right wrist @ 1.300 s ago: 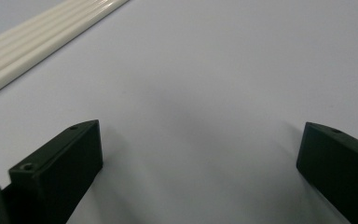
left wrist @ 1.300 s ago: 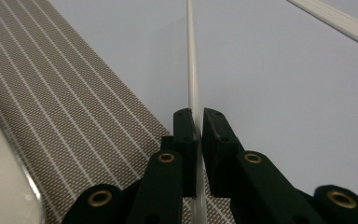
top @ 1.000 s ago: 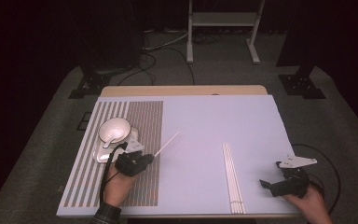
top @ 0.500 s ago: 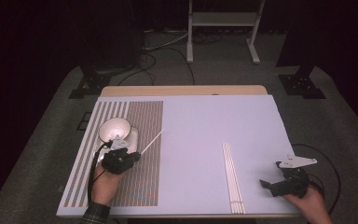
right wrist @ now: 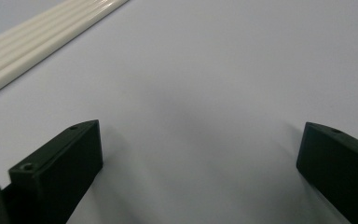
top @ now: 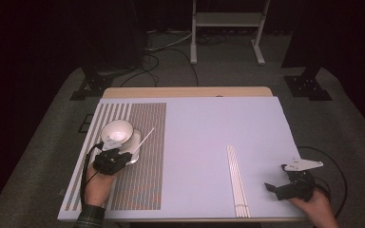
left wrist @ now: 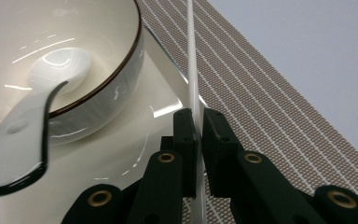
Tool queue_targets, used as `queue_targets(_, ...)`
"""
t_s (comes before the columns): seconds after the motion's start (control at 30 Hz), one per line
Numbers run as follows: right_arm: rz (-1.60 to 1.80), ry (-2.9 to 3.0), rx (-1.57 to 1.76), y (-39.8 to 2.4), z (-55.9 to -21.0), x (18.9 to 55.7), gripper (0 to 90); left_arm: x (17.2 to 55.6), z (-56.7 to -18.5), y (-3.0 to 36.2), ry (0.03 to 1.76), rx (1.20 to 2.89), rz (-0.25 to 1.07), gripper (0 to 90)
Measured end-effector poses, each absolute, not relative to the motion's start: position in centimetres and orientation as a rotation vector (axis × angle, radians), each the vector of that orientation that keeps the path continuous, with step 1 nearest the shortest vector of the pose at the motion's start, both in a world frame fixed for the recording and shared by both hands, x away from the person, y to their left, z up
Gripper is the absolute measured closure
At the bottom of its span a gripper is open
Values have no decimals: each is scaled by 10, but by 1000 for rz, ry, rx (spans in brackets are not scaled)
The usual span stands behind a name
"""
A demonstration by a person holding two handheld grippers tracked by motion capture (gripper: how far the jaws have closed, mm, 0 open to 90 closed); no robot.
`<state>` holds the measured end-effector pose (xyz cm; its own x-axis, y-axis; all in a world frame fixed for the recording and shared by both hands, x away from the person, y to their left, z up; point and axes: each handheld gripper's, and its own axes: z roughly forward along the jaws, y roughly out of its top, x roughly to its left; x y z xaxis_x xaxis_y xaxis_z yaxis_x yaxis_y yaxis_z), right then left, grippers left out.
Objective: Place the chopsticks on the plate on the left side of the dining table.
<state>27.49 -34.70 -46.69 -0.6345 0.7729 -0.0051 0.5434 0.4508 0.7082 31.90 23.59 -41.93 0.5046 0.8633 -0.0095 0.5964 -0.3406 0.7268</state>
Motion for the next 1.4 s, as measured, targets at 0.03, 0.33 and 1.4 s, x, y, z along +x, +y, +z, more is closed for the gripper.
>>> queue_targets(0.03,984,2379,1122,-347,-467,275,0,320,-420,237,1194,2068,510,840)
queue_targets(0.33,984,2379,1123,-347,-467,275,0,323,-423,241,1210,2076,534,840)
queue_targets(1.4,984,2379,1122,-347,-467,275,0,326,-427,254,1240,2075,541,839)
